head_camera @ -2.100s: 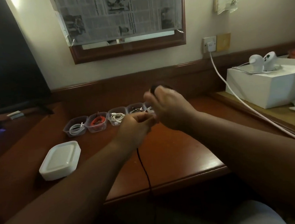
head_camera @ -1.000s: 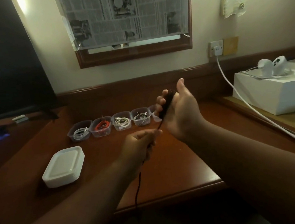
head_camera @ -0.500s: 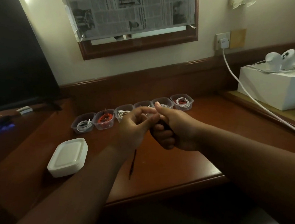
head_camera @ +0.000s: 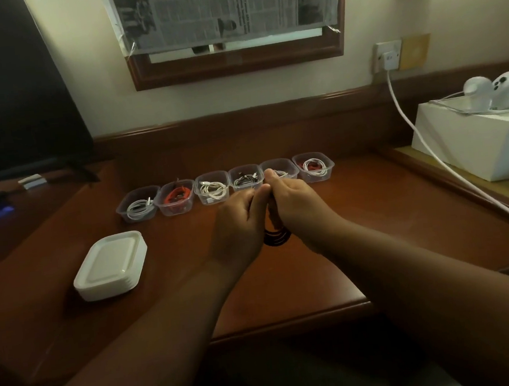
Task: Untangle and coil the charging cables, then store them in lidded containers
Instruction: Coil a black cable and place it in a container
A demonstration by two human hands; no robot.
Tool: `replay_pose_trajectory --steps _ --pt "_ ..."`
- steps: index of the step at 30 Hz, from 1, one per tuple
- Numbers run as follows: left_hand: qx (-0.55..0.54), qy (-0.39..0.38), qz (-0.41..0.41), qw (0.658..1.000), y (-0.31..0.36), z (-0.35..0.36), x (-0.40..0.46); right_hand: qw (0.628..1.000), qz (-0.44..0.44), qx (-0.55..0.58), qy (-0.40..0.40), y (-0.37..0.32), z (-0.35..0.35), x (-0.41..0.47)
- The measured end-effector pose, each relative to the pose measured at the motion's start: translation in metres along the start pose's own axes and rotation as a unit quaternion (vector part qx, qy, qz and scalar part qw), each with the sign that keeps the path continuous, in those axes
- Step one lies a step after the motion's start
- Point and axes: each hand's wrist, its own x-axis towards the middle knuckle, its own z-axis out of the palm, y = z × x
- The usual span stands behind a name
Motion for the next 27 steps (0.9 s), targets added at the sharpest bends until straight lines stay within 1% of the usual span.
replay_pose_trajectory --steps 2,3,5,6,8,10,11,13,15,17,23,25,27 --pt "-0.037 -0.015 -0.035 0.999 0.0 0.0 0.003 1.0 -0.019 0.001 -0.002 0.006 0.0 0.003" --pt "-0.059 -0.023 -0.064 0.996 0.001 0.0 0.006 1.0 -0.009 0.009 -0.004 0.009 0.0 0.005" --pt "-0.104 -0.035 -0.137 0.984 -0.003 0.001 0.011 0.995 0.052 0.078 -0.029 0.015 -0.002 0.011" --pt "-0.126 -0.027 -0.178 0.976 -0.006 0.002 0.015 0.984 0.093 0.141 -0.059 0.019 -0.005 0.015" --pt "-0.19 0.001 -0.24 0.952 -0.015 0.004 0.023 0.942 0.157 0.269 -0.125 0.023 -0.012 0.025" --pt "-0.276 0.017 -0.282 0.919 -0.025 0.005 0.032 0.896 0.187 0.361 -0.178 0.031 -0.019 0.037" --pt "-0.307 0.016 -0.293 0.905 -0.032 0.005 0.036 0.883 0.188 0.382 -0.197 0.035 -0.021 0.043" --pt "-0.336 0.011 -0.312 0.889 -0.047 0.008 0.043 0.87 0.183 0.401 -0.222 0.045 -0.024 0.055" --pt "-0.363 0.022 -0.324 0.873 -0.059 0.012 0.05 0.857 0.183 0.426 -0.227 0.055 -0.024 0.069" --pt "-0.377 0.037 -0.325 0.866 -0.071 0.019 0.059 0.849 0.189 0.443 -0.218 0.065 -0.022 0.083" --pt "-0.336 0.067 -0.318 0.884 -0.105 0.034 0.083 0.86 0.198 0.434 -0.183 0.092 -0.017 0.128" --pt "-0.326 0.059 -0.312 0.89 -0.118 0.035 0.083 0.855 0.21 0.435 -0.191 0.101 -0.017 0.135" --pt "-0.322 0.043 -0.304 0.895 -0.129 0.035 0.08 0.861 0.212 0.417 -0.2 0.109 -0.016 0.139"
